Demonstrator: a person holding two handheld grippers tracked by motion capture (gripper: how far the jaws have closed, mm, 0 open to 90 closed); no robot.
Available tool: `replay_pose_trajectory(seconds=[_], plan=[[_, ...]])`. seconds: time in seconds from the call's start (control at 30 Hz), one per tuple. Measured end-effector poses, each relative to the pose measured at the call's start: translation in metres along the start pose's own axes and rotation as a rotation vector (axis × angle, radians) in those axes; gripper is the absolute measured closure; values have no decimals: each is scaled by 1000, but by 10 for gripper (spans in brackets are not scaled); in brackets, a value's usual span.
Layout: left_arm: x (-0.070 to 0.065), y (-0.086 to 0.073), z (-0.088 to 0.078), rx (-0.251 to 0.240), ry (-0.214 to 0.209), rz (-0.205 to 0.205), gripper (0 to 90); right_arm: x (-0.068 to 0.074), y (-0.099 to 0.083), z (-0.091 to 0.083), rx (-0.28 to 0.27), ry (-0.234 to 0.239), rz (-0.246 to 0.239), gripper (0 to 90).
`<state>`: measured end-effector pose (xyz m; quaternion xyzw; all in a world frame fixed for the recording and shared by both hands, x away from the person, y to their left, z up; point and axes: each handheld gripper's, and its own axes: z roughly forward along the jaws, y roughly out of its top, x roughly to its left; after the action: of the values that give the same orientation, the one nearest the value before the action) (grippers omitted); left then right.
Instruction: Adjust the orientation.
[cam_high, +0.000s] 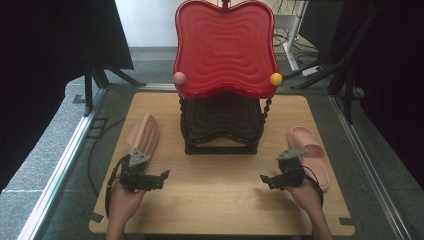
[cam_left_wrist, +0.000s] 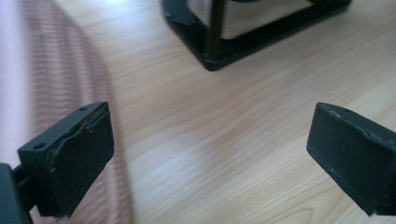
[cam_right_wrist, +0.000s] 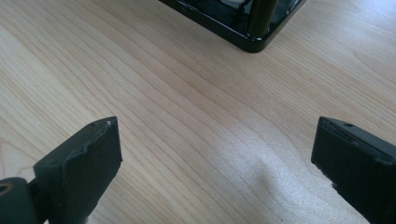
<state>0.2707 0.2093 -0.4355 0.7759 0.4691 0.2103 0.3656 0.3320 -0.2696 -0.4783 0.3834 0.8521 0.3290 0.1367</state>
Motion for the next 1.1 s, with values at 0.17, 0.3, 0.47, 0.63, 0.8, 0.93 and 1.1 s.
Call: replay_pose_trajectory(seconds=[0.17, 0.3, 0.47, 0.63, 0.8, 0.93, 1.1], plan=[[20, -5, -21, -3, 91, -58, 35, 0, 0, 0, 7, -5, 1, 26], [35, -12, -27, -3, 117, -109, 37, 0, 0, 0, 9, -6, 3, 29], [47, -21, -17, 6, 111, -163, 62, 0, 0, 0, 12, -4, 1, 33], [55, -28, -1, 26, 100, -190, 121, -1, 0, 1, 19, -9, 11, 43], [60, -28, 7, 20, 82, -208, 166, 0, 0, 2, 23, -9, 14, 50], [64, -26, 10, 1, 66, -221, 219, 2, 1, 3, 24, -6, 9, 53], [71, -22, 14, -4, 91, -248, 288, 2, 0, 4, 31, -6, 8, 59]])
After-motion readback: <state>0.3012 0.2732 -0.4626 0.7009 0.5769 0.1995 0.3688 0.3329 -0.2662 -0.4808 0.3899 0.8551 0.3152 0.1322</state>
